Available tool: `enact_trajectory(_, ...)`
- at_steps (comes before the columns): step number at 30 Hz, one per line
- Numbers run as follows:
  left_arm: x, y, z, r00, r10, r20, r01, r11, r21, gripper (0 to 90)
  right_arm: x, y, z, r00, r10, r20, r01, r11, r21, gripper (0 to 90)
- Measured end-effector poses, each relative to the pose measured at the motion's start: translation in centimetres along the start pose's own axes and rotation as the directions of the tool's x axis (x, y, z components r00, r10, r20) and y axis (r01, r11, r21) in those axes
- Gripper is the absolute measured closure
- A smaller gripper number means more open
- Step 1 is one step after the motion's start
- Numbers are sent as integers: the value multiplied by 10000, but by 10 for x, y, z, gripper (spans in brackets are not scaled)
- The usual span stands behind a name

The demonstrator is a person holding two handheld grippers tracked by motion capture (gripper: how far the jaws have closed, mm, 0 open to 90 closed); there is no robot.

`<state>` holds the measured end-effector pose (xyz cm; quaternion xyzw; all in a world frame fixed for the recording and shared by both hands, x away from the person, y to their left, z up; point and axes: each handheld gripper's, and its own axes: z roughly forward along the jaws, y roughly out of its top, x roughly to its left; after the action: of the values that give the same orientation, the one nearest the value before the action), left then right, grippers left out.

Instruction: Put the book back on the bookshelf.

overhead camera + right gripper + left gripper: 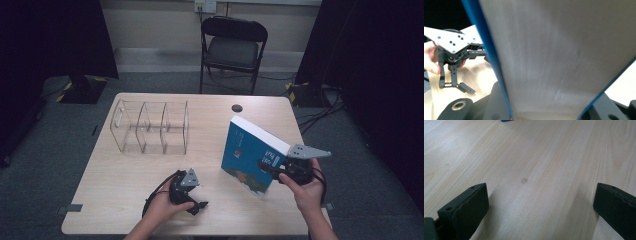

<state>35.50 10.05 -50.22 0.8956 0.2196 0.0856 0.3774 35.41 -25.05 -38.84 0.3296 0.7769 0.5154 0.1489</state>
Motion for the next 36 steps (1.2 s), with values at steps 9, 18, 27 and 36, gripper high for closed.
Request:
enact_trajectory(9,2,6,-2,9998,162,149,-172,9974,693,3,1,-3,-4,9999,-114,-51,113,9999,-84,614)
enact_trajectory(18,15,20,-8,9993,70,369,-112,9935,1133,184,1,-3,-4,9998,-160,-84,159,9998,-118,614)
enact_trajectory(27,21,53,-11,9992,224,332,-267,9907,1337,183,0,-4,-4,9999,-130,-111,128,9998,-168,614)
enact_trajectory(36,23,80,-14,9983,488,316,-523,9910,1236,192,1,-6,-4,9997,-172,-152,167,9994,-317,614)
